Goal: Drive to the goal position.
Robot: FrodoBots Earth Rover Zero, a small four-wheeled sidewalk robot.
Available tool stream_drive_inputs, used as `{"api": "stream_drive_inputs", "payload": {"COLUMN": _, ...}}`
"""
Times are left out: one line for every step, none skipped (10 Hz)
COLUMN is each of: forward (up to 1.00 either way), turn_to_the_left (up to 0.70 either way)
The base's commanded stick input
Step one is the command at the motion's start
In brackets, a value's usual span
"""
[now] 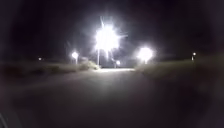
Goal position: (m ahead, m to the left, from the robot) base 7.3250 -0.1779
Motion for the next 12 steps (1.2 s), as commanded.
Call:
{"api": "stream_drive_inputs", "payload": {"forward": 0.7, "turn_to_the_left": 0.0}}
{"api": "stream_drive_inputs", "payload": {"forward": 0.7, "turn_to_the_left": 0.0}}
{"api": "stream_drive_inputs", "payload": {"forward": 0.7, "turn_to_the_left": 0.0}}
{"api": "stream_drive_inputs", "payload": {"forward": 0.7, "turn_to_the_left": 0.0}}
{"api": "stream_drive_inputs", "payload": {"forward": 0.7, "turn_to_the_left": 0.0}}
{"api": "stream_drive_inputs", "payload": {"forward": 0.7, "turn_to_the_left": 0.0}}
{"api": "stream_drive_inputs", "payload": {"forward": 0.7, "turn_to_the_left": 0.0}}
{"api": "stream_drive_inputs", "payload": {"forward": 0.7, "turn_to_the_left": 0.0}}
{"api": "stream_drive_inputs", "payload": {"forward": 0.7, "turn_to_the_left": 0.0}}
{"api": "stream_drive_inputs", "payload": {"forward": 0.7, "turn_to_the_left": 0.0}}
{"api": "stream_drive_inputs", "payload": {"forward": 0.7, "turn_to_the_left": 0.0}}
{"api": "stream_drive_inputs", "payload": {"forward": 0.7, "turn_to_the_left": 0.0}}
